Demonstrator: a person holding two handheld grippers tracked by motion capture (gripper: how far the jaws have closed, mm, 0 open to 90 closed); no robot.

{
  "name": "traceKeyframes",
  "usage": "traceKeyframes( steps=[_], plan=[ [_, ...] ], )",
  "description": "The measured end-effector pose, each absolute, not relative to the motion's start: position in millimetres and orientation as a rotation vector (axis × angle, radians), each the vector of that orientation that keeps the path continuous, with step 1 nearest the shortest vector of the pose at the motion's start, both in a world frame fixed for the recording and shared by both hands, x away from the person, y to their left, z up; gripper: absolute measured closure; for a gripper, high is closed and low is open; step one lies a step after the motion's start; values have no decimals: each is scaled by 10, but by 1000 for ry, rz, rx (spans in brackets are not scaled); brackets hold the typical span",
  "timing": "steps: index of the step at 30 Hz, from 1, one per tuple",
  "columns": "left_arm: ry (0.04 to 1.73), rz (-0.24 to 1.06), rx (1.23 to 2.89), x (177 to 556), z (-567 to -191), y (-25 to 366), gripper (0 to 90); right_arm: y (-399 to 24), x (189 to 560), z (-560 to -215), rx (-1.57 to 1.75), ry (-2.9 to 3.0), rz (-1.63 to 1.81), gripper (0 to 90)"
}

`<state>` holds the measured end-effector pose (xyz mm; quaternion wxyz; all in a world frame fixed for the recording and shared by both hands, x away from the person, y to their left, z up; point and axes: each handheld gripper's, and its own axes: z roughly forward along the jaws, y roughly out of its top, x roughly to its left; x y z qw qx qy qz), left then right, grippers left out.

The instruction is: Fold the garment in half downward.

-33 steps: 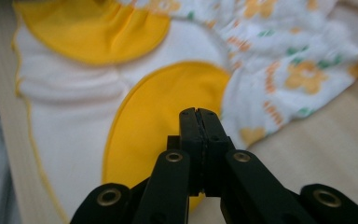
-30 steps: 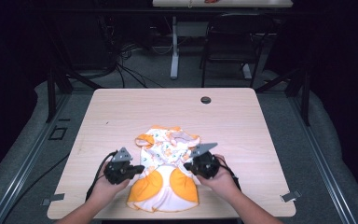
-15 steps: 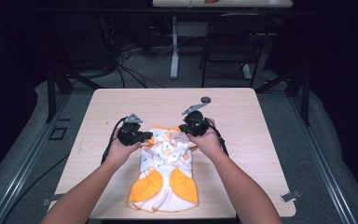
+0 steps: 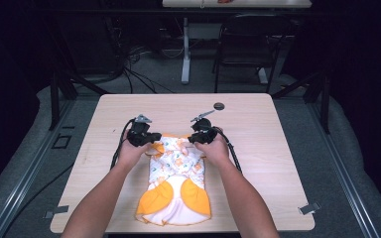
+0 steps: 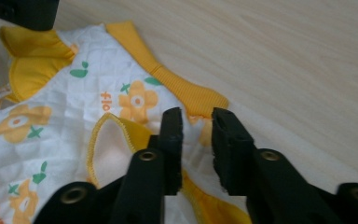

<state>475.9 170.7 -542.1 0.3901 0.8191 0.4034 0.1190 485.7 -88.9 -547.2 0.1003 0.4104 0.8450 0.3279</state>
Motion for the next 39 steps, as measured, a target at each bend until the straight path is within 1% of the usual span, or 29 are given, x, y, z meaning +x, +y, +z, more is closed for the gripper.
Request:
traceKeyframes(
  steps=[1, 4, 6, 7, 16, 23, 26, 30, 33, 35, 39],
  plan=[
    [1027, 295, 2081, 4766, -5429, 1718, 821, -880, 4851, -5498, 1225, 2495, 967, 642],
    [1037, 295, 2084, 4776, -5449, 1720, 755, -880, 4827, -5547, 1211, 2471, 961, 626],
    [1049, 321, 2081, 4795, -5489, 1707, 679, -901, 4816, -5578, 1222, 2448, 978, 621],
    [1049, 321, 2081, 4795, -5489, 1707, 659, -906, 4812, -5597, 1238, 2452, 973, 620],
    [1093, 294, 2140, 4849, -5655, 1645, 634, -954, 4840, -5610, 1232, 2460, 936, 638],
    [1107, 293, 2135, 4830, -5747, 1677, 624, -951, 4837, -5658, 1185, 2486, 881, 626],
    [1100, 293, 2139, 4821, -5748, 1688, 639, -957, 4836, -5674, 1163, 2487, 876, 659],
    [1095, 288, 2132, 4816, -5754, 1668, 711, -966, 4847, -5697, 1231, 2486, 947, 738],
    [1113, 265, 2117, 4821, -5755, 1669, 767, -970, 4850, -5676, 1226, 2516, 915, 807],
    [1128, 242, 2112, 4825, -5751, 1671, 805, -964, 4842, -5671, 1221, 2523, 914, 870],
    [1143, 237, 2102, 4821, -5715, 1673, 836, -964, 4831, -5641, 1204, 2529, 915, 887]
  ],
)
